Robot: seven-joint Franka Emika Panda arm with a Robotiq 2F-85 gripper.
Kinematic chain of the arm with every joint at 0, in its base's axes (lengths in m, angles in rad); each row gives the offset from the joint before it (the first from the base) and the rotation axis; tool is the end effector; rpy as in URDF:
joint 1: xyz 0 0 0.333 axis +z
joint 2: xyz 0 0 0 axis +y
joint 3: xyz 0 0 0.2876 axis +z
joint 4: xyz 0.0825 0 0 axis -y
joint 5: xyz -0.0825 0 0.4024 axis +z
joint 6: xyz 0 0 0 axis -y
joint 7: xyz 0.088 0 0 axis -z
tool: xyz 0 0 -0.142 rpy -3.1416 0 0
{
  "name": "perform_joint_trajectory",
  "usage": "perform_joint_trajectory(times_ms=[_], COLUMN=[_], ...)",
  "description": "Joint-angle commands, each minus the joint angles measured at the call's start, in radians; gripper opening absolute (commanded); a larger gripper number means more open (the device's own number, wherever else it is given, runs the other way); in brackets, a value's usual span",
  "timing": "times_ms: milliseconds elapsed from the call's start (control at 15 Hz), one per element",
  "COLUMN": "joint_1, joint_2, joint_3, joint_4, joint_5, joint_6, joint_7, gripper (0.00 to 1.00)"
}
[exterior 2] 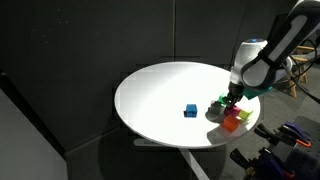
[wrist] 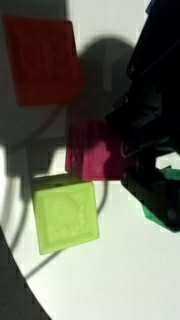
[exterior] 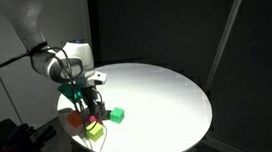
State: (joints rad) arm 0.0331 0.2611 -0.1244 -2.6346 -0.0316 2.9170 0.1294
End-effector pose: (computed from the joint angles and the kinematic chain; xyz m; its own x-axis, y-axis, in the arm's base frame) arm 0.4212 -0.0432 0.0801 0.9826 -0.1838 0.0271 -0.1847 -0.9821 0.0366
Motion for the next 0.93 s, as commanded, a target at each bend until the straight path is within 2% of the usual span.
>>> perform_joint_trajectory(times_ms=[0, 800, 867], joint_1=[0.012, -0.022, -0.028], joint_2=[-0.074, -0.169, -0.172], joint_3=[-0.015, -0.007, -0.008], joint_4=[-0.03, -0.045, -0.045], joint_5=[-0.031, -0.054, -0.057], joint_6=[-0.035, -0.081, -0.084], joint_7=[0.011, 0.009, 0.008], gripper=[0.0, 0.02, 0.13])
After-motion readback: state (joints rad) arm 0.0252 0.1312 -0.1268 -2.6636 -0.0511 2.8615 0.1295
